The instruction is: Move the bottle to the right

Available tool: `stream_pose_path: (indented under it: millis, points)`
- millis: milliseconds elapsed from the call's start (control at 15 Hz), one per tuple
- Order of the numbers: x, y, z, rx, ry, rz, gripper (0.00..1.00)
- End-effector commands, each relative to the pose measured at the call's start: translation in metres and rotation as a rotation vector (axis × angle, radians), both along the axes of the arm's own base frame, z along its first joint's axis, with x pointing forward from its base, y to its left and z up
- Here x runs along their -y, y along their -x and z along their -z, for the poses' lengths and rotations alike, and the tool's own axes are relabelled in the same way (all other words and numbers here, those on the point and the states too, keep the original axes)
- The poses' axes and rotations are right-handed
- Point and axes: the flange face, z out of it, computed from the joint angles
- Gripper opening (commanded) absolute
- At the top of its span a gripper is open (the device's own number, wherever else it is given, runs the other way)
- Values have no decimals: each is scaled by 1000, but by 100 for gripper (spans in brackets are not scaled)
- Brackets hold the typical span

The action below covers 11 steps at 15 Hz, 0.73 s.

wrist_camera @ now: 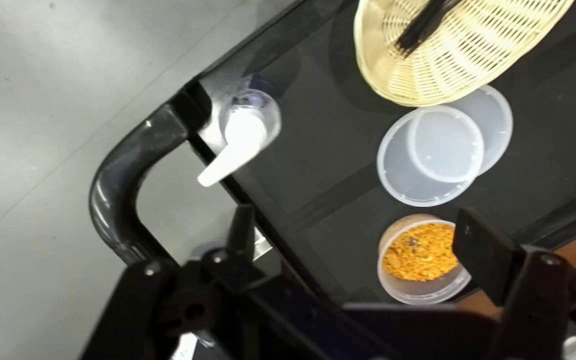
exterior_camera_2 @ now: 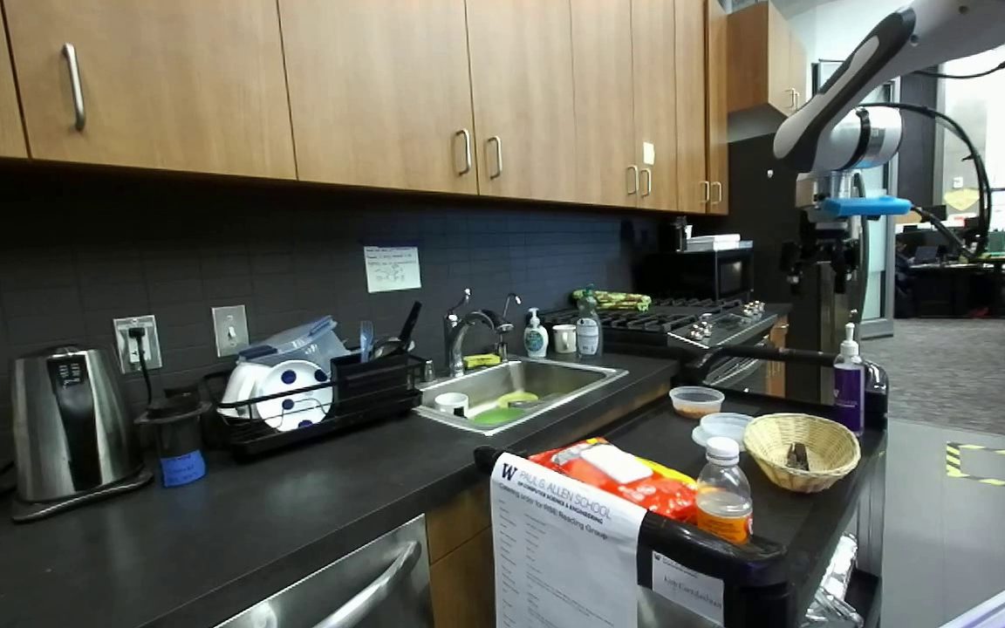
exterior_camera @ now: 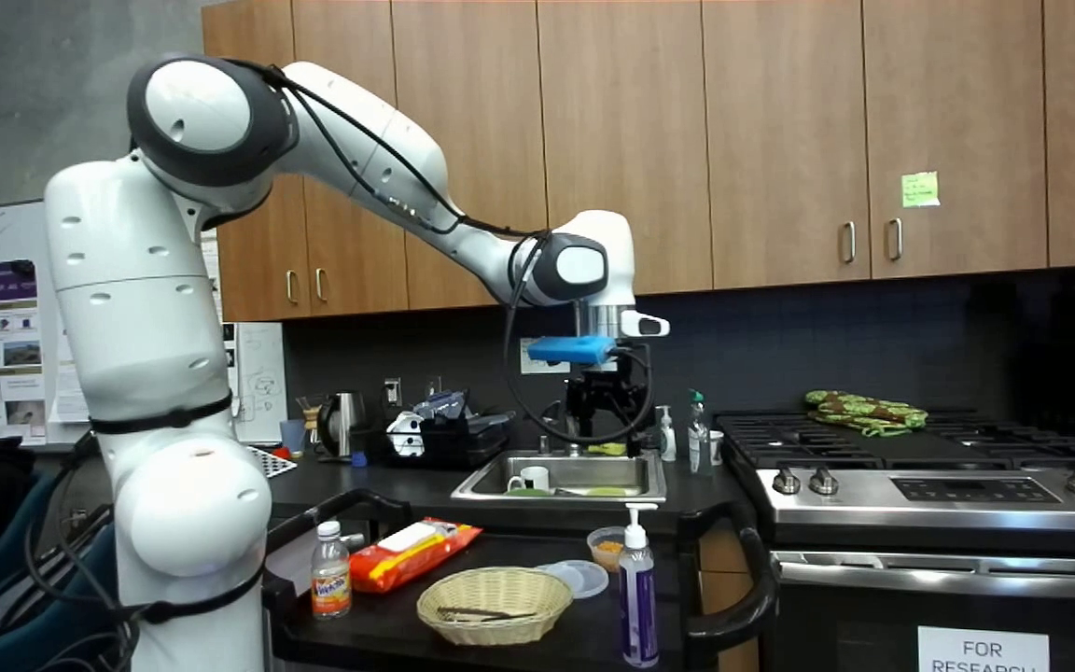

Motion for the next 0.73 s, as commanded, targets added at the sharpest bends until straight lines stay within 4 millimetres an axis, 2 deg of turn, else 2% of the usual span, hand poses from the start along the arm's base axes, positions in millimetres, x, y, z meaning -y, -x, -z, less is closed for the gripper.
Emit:
stream_pose_path:
  millis: [0, 200, 400, 467, 533, 667]
  points:
    - [-68, -1, -20, 19, -1, -135, 100]
    - [-123, -10, -27, 39, -2, -242, 100]
    - [-160, -17, -31, 45, 5, -319, 100]
    - [-169, -17, -33, 47, 6, -344, 100]
    - [-158, -23, -27, 37, 11, -310, 100]
    - [-170, -24, -28, 38, 14, -334, 100]
